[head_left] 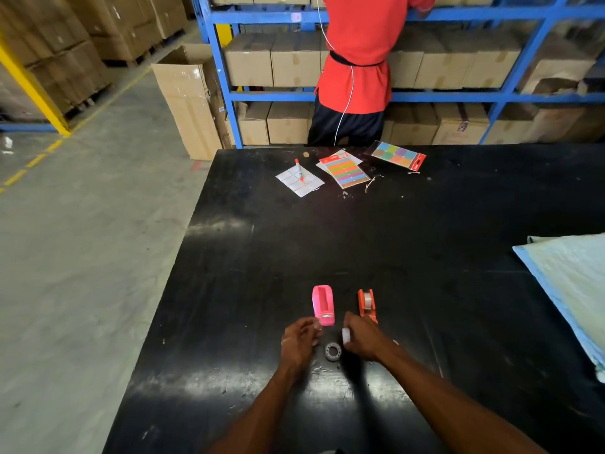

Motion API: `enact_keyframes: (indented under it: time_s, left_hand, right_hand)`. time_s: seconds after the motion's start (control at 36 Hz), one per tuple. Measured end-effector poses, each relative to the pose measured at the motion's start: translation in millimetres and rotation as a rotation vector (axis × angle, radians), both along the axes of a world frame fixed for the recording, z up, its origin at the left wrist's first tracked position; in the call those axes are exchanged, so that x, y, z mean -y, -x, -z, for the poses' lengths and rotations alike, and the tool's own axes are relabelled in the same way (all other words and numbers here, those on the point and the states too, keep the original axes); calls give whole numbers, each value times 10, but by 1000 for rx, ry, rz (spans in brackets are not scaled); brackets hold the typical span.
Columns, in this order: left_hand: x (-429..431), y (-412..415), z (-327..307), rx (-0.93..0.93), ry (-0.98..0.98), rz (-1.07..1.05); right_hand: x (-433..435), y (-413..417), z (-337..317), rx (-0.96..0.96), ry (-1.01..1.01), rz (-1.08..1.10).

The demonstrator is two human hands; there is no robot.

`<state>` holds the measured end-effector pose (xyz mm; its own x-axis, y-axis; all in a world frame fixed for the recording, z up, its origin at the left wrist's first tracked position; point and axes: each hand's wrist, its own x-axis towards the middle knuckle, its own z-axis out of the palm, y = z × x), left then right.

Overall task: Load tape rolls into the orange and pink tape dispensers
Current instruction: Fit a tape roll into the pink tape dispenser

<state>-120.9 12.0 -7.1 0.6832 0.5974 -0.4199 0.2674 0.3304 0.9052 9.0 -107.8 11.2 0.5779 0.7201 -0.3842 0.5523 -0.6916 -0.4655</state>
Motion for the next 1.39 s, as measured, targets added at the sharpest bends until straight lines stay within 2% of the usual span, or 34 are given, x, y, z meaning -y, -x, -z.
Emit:
enact_keyframes:
  time_s: [0.17, 0.39, 0.56, 0.83, 0.92, 1.06, 1.17, 1.28, 1.39]
  left_hand:
    - [-131, 18, 75, -3, 39, -23]
    - [-174, -11, 118, -12, 85, -10]
    - [-220, -15, 184, -18, 94, -24]
    - [-281, -14, 247, -29, 99, -16]
    - [-311, -4, 249, -22, 116, -30]
    - [-337, -9, 237, -31, 141, -39]
    - [-323, -21, 214, -27, 155, -17]
    - [-303, -44, 194, -6, 154, -3]
    - [-288, -52, 137, 24, 144, 6]
  right_hand:
    - [83, 39, 155, 33, 138, -19]
    - [60, 158, 309, 172, 336, -63]
    - [-14, 142, 347, 204, 324, -126]
    - [-105, 209, 522, 245, 110, -320]
    - [-102, 160, 498, 148, 17, -246]
    - [-93, 57, 313, -283, -282, 14]
    - [-88, -30, 133, -505, -349, 114]
    - [-98, -75, 45, -571, -361, 151]
    - [-122, -59, -18, -533, -370, 127]
